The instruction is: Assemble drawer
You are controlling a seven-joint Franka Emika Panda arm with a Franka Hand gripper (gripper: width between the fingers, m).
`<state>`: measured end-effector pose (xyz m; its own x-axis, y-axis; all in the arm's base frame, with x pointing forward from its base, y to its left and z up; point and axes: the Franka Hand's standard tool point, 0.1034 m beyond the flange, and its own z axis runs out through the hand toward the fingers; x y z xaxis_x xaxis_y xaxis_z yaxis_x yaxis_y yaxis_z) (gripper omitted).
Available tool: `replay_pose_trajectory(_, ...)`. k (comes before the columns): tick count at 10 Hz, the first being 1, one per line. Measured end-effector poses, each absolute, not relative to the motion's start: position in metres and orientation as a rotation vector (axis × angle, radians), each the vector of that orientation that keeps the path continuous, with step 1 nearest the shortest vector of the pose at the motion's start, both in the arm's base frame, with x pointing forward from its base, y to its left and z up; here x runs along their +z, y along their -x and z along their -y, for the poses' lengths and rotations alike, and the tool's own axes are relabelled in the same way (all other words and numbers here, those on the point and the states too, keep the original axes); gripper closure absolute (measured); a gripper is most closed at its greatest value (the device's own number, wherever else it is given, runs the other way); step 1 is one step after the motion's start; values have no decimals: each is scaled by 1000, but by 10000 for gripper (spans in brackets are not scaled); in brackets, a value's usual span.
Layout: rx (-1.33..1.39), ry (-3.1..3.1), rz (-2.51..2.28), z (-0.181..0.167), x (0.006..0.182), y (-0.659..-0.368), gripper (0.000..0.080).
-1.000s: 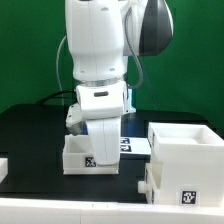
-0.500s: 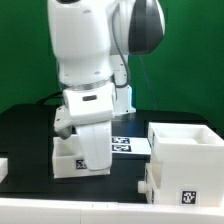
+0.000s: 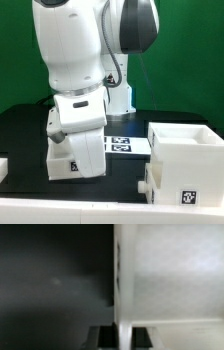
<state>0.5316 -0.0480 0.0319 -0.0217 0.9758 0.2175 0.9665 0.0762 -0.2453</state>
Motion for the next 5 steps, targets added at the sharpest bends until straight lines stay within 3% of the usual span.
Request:
replay_pose_trajectory(3,-73,1349,2324,58,36,-516,762)
replay_pose_trajectory(5,-111,1142,2394,65,29,-515,762)
